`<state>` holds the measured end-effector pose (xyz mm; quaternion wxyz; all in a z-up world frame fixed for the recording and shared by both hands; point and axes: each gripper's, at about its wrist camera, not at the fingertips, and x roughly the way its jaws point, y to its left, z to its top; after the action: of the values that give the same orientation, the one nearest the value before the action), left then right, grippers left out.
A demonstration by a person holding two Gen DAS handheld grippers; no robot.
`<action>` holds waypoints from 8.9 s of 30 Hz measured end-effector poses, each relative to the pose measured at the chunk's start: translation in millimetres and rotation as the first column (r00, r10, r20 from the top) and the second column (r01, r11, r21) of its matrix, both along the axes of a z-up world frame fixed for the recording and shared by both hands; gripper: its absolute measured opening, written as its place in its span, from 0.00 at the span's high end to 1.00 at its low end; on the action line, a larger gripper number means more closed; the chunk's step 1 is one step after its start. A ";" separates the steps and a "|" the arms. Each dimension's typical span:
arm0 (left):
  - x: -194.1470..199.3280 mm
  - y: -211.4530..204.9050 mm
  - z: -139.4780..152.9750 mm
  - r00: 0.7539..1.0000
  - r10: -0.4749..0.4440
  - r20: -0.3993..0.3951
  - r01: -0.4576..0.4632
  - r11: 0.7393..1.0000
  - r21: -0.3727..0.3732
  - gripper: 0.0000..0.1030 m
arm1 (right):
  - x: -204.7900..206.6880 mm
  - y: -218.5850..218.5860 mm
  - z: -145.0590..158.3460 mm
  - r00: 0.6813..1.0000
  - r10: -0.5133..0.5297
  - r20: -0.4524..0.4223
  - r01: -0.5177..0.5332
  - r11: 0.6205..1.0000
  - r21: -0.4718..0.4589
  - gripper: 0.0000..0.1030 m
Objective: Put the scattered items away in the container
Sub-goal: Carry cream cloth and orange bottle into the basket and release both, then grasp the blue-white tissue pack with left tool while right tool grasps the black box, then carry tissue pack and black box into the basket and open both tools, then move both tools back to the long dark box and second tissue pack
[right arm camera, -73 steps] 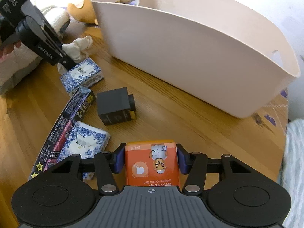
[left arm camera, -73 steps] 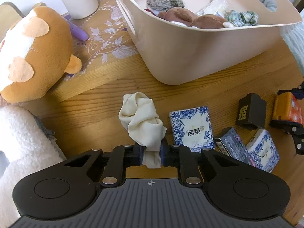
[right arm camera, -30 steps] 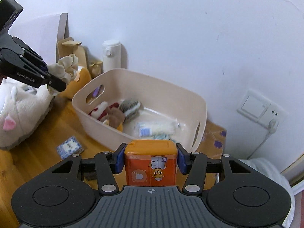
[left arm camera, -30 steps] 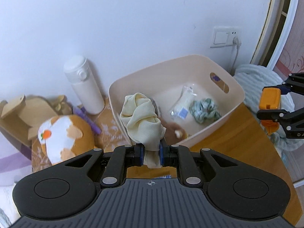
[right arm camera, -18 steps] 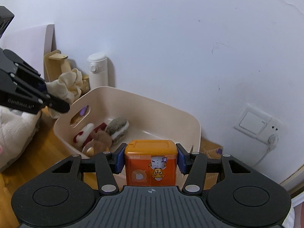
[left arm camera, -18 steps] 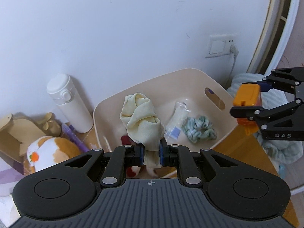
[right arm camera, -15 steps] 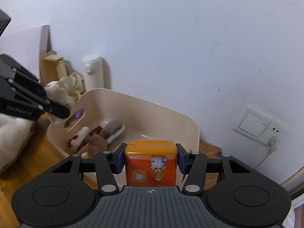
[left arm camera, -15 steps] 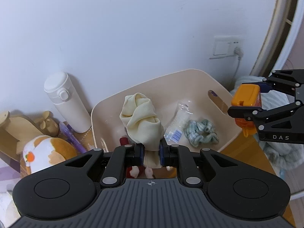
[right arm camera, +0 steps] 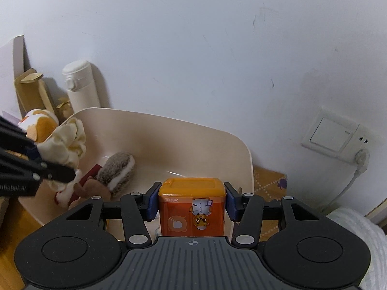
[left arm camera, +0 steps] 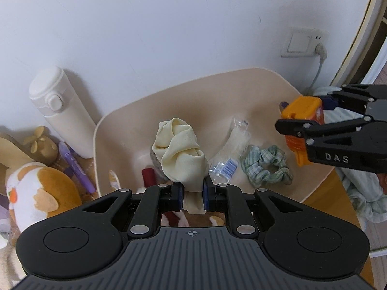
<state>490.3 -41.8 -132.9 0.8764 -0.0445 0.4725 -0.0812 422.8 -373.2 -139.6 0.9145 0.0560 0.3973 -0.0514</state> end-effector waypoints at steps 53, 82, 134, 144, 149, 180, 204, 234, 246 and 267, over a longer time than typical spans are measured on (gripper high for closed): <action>-154.7 45.7 -52.3 0.978 0.197 -0.072 -0.197 0.980 0.007 0.31 | -142.8 115.2 -30.8 0.997 -0.029 -0.069 0.036 0.993 0.109 0.12; -130.3 21.2 -105.9 0.976 0.105 -0.188 -0.103 0.994 0.024 0.31 | -80.5 138.9 -84.2 0.970 0.149 -0.191 -0.136 0.988 0.080 0.05; -138.5 1.0 -59.9 0.997 0.064 -0.049 -0.064 0.998 0.014 0.55 | -103.5 129.2 -53.8 0.991 0.105 -0.081 -0.092 0.985 0.143 0.59; -152.7 2.9 -11.9 0.996 0.082 0.042 -0.082 0.997 -0.016 0.55 | -116.9 122.7 -10.6 0.996 0.088 -0.002 -0.087 0.992 0.091 0.59; -155.1 8.7 10.1 0.990 0.102 0.097 -0.101 0.995 -0.021 0.55 | -117.8 116.2 7.2 0.997 0.074 0.034 -0.076 0.995 0.068 0.59; -40.5 0.8 20.6 0.992 0.095 0.082 -0.096 0.995 0.009 0.55 | -30.6 60.5 22.1 0.997 -0.024 0.068 0.024 1.000 0.005 0.59; -8.9 -11.0 -24.3 0.996 0.085 -0.021 -0.085 0.996 0.030 0.46 | -7.7 40.2 -22.6 0.997 -0.048 -0.066 0.048 0.999 0.001 0.42; -135.4 0.1 4.3 0.971 0.238 -0.032 -0.240 0.967 -0.083 0.29 | -117.2 68.4 20.1 0.988 -0.153 0.021 0.151 0.986 0.067 0.05; -194.5 -26.7 -46.8 0.974 0.129 -0.189 -0.148 0.985 -0.091 0.29 | -161.6 83.9 -8.3 0.979 -0.192 -0.062 0.197 0.976 0.090 0.04; -218.0 -41.8 -95.0 0.965 0.033 -0.261 -0.039 0.999 -0.018 0.26 | -184.0 105.5 -45.6 0.971 -0.174 -0.166 0.193 0.975 0.107 0.04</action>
<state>272.3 -83.6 -227.9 0.8073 -0.0733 0.5820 -0.0642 238.7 -267.7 -185.2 0.8668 0.1445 0.4630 -0.1156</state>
